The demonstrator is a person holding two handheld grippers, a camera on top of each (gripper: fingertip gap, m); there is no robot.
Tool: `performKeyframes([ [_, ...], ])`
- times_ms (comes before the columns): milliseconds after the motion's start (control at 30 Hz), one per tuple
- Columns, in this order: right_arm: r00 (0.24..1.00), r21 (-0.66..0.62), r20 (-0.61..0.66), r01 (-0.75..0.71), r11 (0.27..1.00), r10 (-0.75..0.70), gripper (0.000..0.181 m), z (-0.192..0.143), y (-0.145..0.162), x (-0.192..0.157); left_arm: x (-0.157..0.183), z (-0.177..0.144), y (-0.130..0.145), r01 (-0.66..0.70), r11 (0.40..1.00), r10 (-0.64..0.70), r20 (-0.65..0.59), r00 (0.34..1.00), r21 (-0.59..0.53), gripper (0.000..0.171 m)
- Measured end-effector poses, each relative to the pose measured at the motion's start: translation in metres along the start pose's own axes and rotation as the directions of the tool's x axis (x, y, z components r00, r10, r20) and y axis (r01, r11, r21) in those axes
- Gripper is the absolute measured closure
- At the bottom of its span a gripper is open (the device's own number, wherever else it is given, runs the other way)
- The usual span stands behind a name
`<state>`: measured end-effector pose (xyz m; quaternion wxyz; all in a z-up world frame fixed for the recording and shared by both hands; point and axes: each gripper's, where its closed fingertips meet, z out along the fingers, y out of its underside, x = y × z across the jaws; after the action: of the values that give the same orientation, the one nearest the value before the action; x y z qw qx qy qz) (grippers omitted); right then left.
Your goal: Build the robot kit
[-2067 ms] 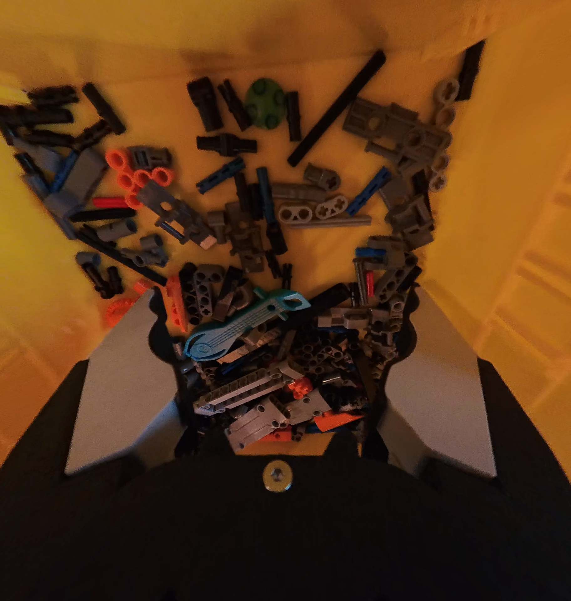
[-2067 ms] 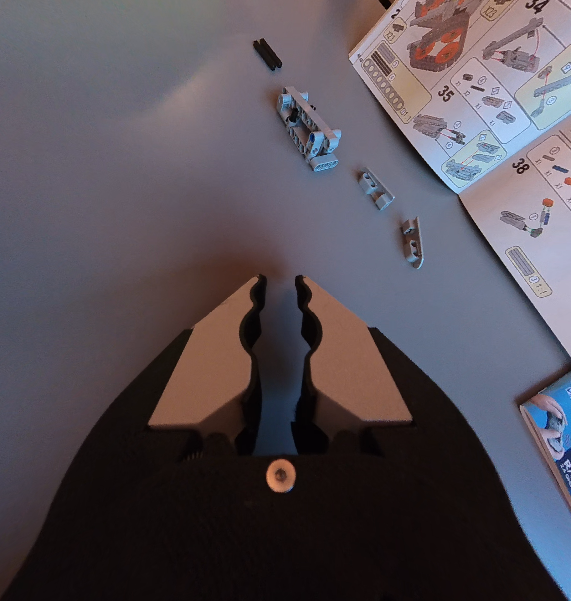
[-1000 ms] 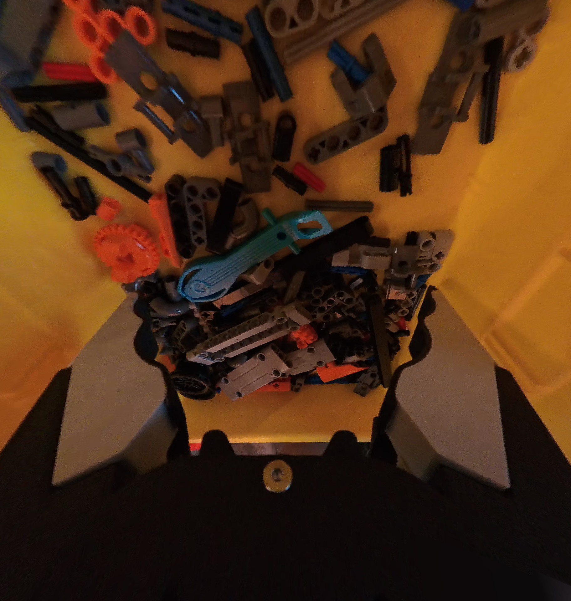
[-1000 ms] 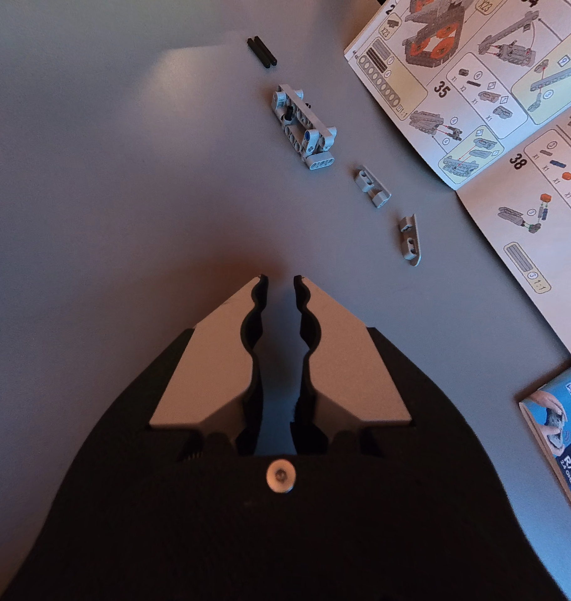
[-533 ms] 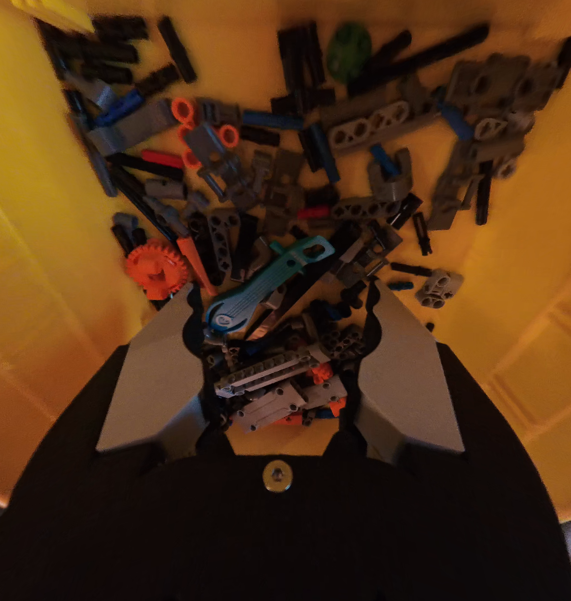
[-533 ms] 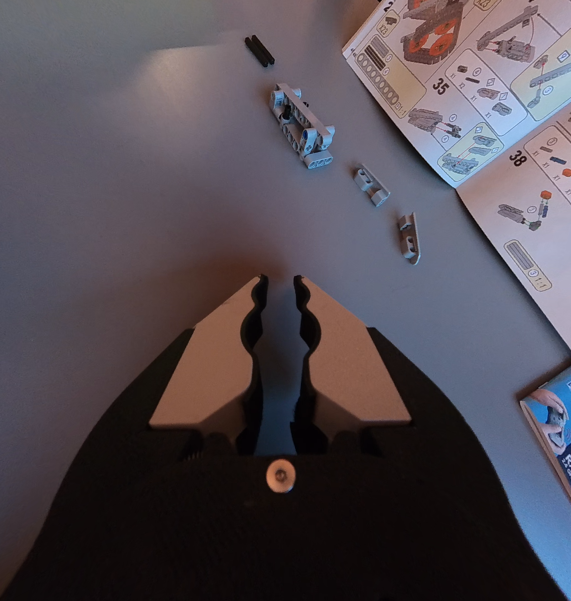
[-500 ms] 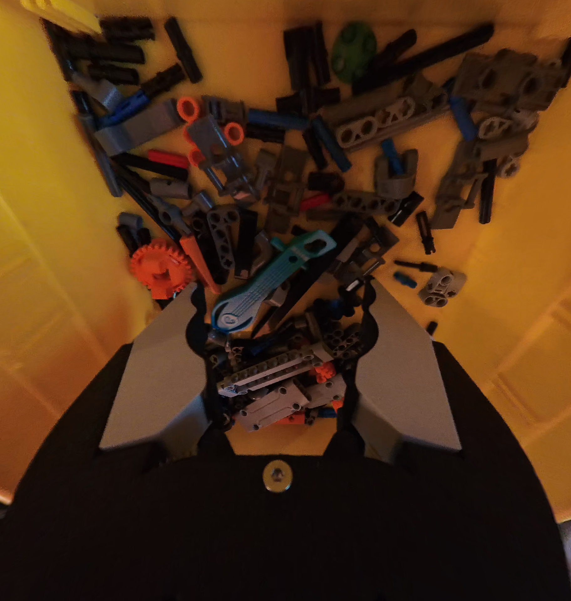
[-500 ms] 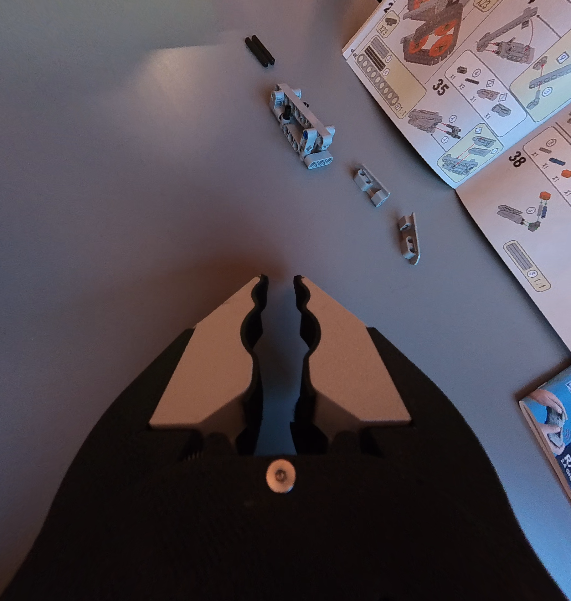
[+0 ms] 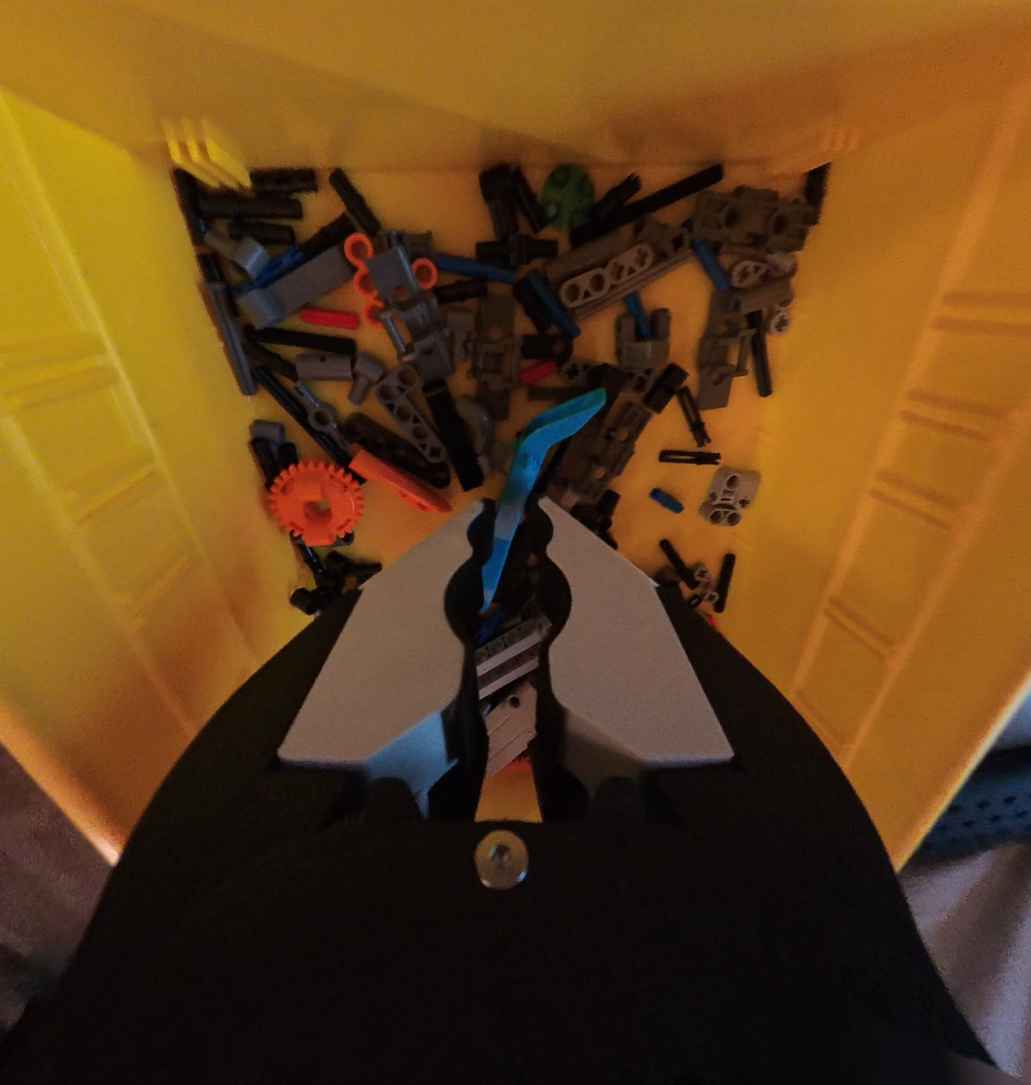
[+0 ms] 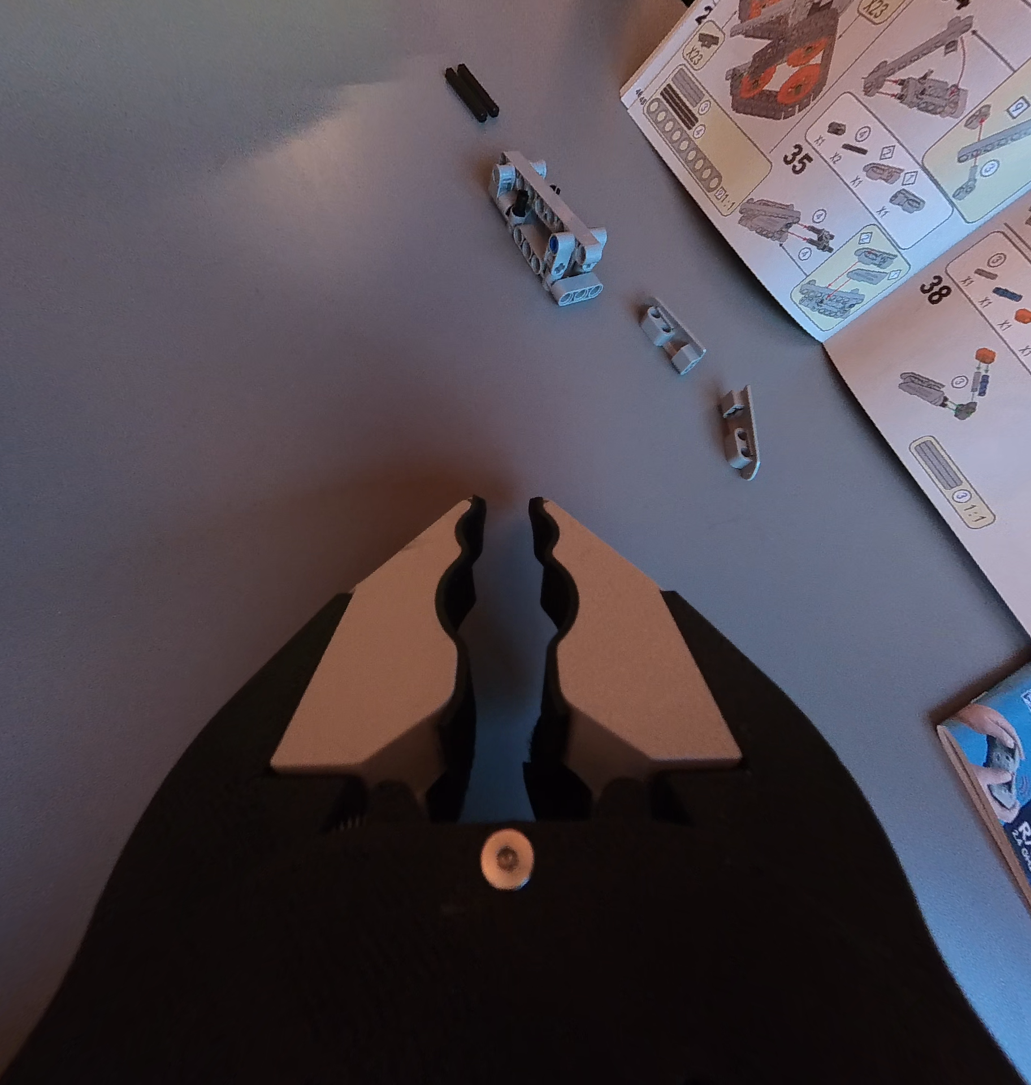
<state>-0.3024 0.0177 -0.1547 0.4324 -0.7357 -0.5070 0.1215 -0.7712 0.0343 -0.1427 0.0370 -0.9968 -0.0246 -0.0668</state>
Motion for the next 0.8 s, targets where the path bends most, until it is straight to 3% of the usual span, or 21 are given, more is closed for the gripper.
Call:
performKeyframes([
  [300,1.000,0.000,0.000,-0.001,1.000,0.001,0.165,0.000,0.000,0.000,0.015,-0.021,-0.026,-0.075,0.982,0.084,-0.045,0.995,0.174,0.165],
  [567,1.000,-0.001,0.001,-0.001,1.000,0.001,0.165,0.000,0.000,0.000,0.010,-0.029,-0.031,-0.119,0.971,0.122,-0.003,0.992,0.209,0.165],
  [600,1.000,-0.001,0.002,-0.001,1.000,0.001,0.165,0.000,0.000,0.000,0.011,-0.031,-0.034,-0.137,0.964,0.139,0.007,0.990,0.228,0.160],
  [667,1.000,-0.001,0.002,-0.001,1.000,0.001,0.165,0.000,0.000,0.000,0.017,-0.036,-0.037,-0.145,0.954,0.151,-0.003,0.989,0.262,0.116],
  [700,1.000,-0.001,0.003,-0.001,1.000,0.001,0.165,0.000,0.000,0.000,0.021,-0.037,-0.032,-0.138,0.959,0.150,-0.029,0.988,0.248,0.106],
  [800,1.000,-0.001,0.005,-0.001,1.000,0.001,0.166,0.000,0.000,0.000,0.019,-0.027,-0.001,-0.106,0.990,0.112,-0.064,0.992,0.094,0.106],
])
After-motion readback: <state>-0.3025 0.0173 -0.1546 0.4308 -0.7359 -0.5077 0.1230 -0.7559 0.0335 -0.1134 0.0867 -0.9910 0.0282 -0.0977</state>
